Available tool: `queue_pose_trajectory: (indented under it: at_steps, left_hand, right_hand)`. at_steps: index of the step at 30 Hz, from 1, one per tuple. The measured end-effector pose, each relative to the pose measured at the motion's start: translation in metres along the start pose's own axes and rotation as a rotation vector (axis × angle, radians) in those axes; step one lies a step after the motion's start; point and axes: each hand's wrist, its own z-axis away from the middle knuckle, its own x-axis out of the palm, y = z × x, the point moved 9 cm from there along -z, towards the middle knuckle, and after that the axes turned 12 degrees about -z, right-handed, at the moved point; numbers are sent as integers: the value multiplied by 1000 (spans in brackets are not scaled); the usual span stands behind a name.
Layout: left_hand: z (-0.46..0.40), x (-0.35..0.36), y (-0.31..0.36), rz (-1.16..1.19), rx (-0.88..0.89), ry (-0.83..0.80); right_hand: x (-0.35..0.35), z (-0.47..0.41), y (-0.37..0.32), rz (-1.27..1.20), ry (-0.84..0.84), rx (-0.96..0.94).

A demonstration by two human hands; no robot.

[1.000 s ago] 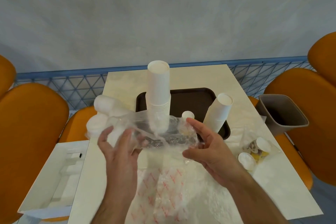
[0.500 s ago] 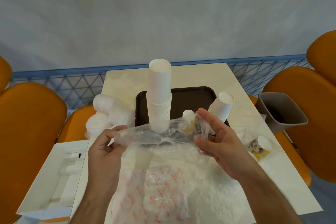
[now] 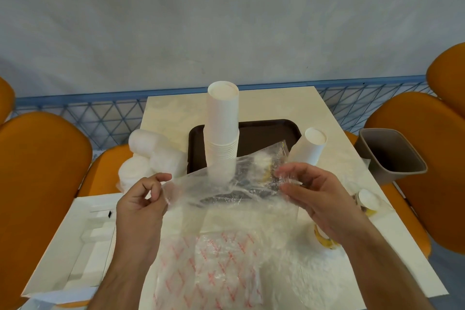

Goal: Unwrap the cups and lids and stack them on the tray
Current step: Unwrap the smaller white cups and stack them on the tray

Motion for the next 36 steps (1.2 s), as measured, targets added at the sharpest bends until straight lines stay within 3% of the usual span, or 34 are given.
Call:
queue_pose_trajectory:
  at_steps: [5,11,17,19,22,24,31,34,36]
  left_hand:
    - [2,11,6,79,21,-75]
    - [5,23,18,-91,66,-248]
    - [8,43,6,194,-200,-481]
    - [10,49,6,92,-242,-531]
    - [18,63,23,-342,-24,-643]
    - [18,62,30,-434,41,-598]
    - [22,63,22,-64,-28,-721]
    - [23,74,17,123,-200,-699]
    - [23,82,14,114,-259,-665]
  right_hand:
    - [4,1,2,0,-26,2]
    - [12,7,-12,98,-230,68]
    - [16,11,-25,290,-282,55]
    - [14,10,-25,323,-292,62]
    - [14,11,-26,349,-301,73]
    - [12,13,-31,355,-302,62]
    - [-8,13,-48,351,-242,-32]
    - [-12,15,-47,302,-273,-50]
    - [-12,15,-41,230,-297,-3]
